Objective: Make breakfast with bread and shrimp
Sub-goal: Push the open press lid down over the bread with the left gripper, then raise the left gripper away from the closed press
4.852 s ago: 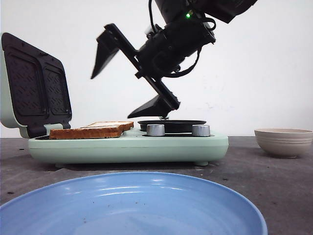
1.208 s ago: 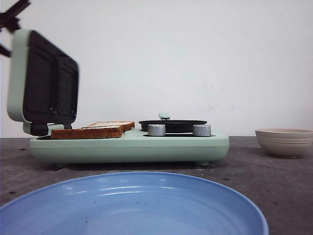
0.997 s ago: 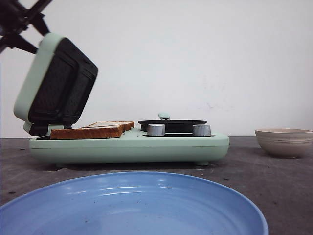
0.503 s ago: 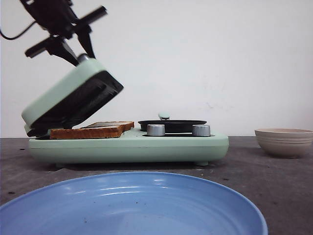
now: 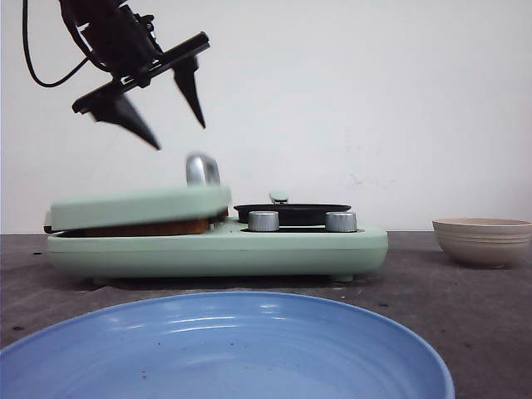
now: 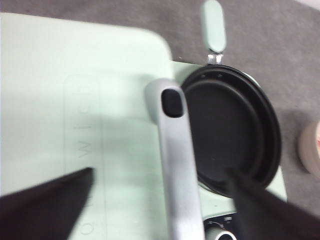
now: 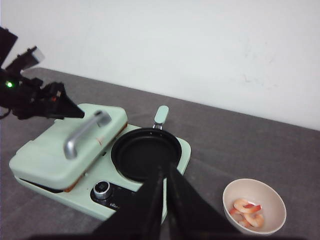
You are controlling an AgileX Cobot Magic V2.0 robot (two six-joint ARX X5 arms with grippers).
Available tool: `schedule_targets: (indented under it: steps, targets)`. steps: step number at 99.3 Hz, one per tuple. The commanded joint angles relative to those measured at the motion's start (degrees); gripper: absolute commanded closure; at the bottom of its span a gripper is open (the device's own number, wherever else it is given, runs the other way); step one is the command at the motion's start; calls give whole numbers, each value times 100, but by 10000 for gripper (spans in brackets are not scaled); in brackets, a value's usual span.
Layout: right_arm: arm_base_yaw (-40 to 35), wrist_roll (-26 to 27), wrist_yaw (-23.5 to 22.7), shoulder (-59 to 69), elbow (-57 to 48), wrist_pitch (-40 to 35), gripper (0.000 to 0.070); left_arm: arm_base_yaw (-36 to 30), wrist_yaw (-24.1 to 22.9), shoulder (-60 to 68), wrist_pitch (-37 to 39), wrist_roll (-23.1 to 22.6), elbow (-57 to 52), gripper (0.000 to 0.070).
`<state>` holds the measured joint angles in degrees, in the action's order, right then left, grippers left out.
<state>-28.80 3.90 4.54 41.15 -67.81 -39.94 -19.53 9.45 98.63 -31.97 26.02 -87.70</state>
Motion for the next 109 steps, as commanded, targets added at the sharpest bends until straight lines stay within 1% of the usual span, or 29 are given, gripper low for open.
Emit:
schedule_targets:
  steps: [1, 17, 28, 48, 59, 65, 68, 75, 83, 86, 89, 93, 102, 109]
  targets:
    - [-22, 61, -4, 72, -83, 4, 700, -46, 24, 24, -15, -90, -122, 62]
    - [-22, 61, 0, 74, -76, -83, 700, -46, 15, -216, -9, -94, -199, 66]
    - [-20, 66, 2, 118, -76, -92, 700, -37, -35, -546, 9, -131, -203, 90]
    - [-20, 181, 66, 330, -76, -83, 700, -9, -90, -1298, -140, -291, -203, 323]
    - [11, 332, 444, 599, -76, -85, 700, -13, -87, -1742, -389, -476, -203, 482]
    - [92, 378, 551, 785, -76, -83, 700, -26, -87, -1989, -568, -579, -203, 568]
    - [157, 404, 566, 890, -76, -81, 700, -42, -87, -2116, -660, -629, -203, 597]
    - [396, 450, 562, 1145, -76, -79, 700, -68, -87, -2409, -879, -772, -203, 636]
    - [798, 446, 549, 1462, -76, -74, 700, -101, -92, -2745, -1062, -1047, -201, 645]
    - [977, 444, 516, 1580, -76, -57, 700, -114, -103, -2863, -1115, -1167, -201, 658]
    - [1174, 439, 426, 1707, -76, -26, 700, -127, -125, -2990, -1167, -1270, -201, 696]
    - [1453, 439, 243, 1878, -76, 39, 700, -149, -227, -3154, -1217, -1384, -201, 700]
    - [2186, 448, -391, 2256, -76, 245, 700, -208, -424, -3475, -1290, -1609, -201, 700]
    - [2754, 450, -957, 2555, -76, 382, 700, -236, -520, -3670, -1360, -1663, -199, 700]
